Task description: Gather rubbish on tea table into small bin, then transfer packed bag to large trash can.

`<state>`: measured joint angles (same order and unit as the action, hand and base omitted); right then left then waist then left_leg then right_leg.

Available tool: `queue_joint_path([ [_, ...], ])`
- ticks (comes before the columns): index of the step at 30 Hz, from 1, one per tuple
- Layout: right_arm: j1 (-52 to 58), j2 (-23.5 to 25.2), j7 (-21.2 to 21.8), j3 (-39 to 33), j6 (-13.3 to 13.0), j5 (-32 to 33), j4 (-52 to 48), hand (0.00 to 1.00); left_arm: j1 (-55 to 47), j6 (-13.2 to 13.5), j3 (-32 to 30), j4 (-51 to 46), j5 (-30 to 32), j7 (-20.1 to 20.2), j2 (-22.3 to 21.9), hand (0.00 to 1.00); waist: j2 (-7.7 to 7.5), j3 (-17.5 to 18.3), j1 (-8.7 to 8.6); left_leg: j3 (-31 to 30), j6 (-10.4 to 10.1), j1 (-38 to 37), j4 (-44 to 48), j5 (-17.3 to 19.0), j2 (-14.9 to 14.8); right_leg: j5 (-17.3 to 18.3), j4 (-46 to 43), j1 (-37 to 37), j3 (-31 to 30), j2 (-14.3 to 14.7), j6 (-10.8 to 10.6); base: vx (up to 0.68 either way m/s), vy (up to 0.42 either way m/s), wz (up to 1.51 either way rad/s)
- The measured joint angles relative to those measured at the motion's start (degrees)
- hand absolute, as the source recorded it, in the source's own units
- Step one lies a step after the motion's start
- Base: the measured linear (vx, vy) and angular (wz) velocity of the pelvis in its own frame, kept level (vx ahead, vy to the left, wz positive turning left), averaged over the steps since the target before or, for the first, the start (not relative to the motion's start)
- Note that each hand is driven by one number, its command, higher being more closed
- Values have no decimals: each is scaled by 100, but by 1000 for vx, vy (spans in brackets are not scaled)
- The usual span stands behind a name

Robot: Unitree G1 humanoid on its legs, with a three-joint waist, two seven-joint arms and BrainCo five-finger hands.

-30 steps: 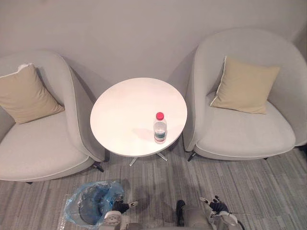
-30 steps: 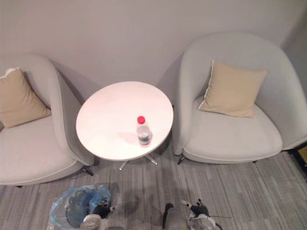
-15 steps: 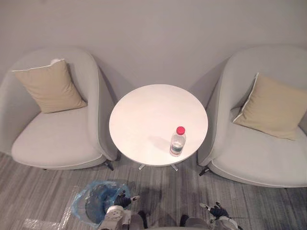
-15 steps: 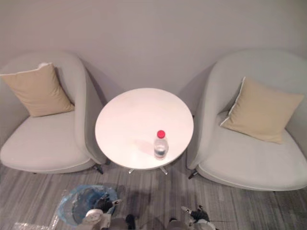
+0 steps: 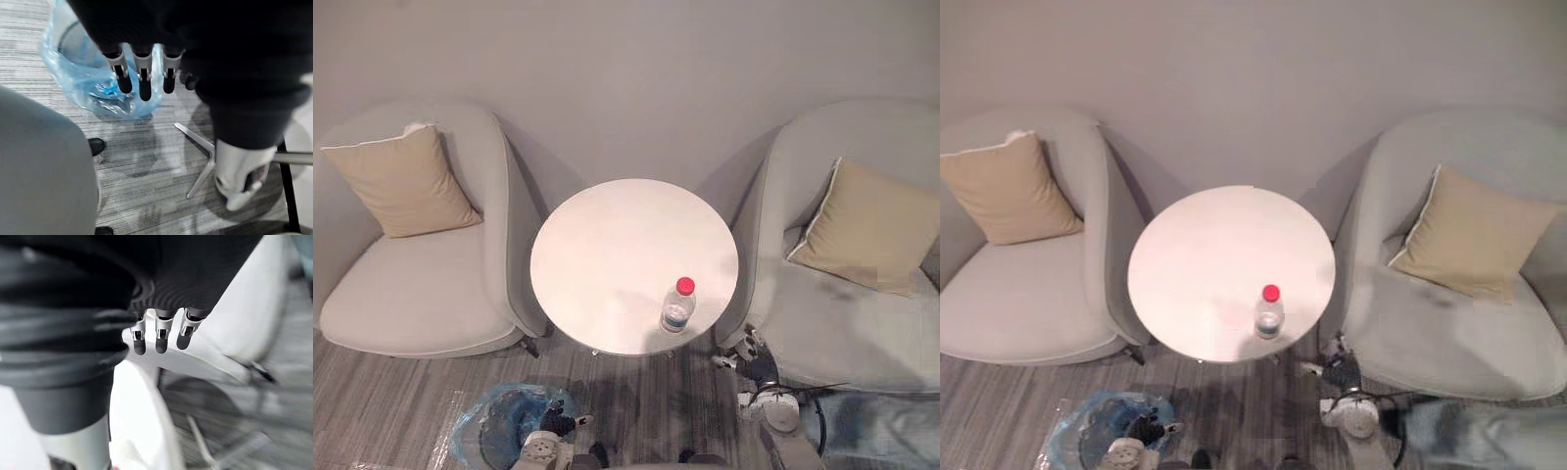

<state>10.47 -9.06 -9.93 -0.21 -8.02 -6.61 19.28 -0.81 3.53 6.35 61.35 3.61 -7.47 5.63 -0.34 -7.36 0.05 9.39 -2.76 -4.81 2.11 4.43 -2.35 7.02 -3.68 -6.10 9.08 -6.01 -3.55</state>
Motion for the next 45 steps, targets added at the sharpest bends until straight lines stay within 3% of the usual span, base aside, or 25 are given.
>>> queue_joint_path([
  [10, -28, -101, -22, 198, -52, -470, -412, 0, 2, 71, 202, -28, 181, 28, 2, 0, 6, 46, -5, -237, 13, 76, -8, -12, 0, -134, 245, -117, 141, 26, 3, -9, -9, 7],
  [24, -415, -217, -16, 563, -50, -463, -160, 0, -46, 82, 262, -118, 185, 40, 9, 0, 6, 62, -1, -545, -17, 32, -735, -631, 21, -353, 385, -5, 313, 68, -13, -93, -9, 10],
  [42, -296, -159, -78, 426, -34, -341, 215, 0, -60, 73, 372, -161, 247, 114, 15, 0, 23, 70, -12, -549, -38, -25, -794, -654, 4, -353, 399, 1, 287, 96, -13, -21, -4, 0],
  [45, -323, -53, -249, 88, -20, -210, 217, 0, -73, 74, 370, -185, 247, 114, 16, 0, 25, 70, -11, -555, -38, -10, -795, -653, 4, -350, 399, 16, 288, 94, -16, -12, -2, 0],
])
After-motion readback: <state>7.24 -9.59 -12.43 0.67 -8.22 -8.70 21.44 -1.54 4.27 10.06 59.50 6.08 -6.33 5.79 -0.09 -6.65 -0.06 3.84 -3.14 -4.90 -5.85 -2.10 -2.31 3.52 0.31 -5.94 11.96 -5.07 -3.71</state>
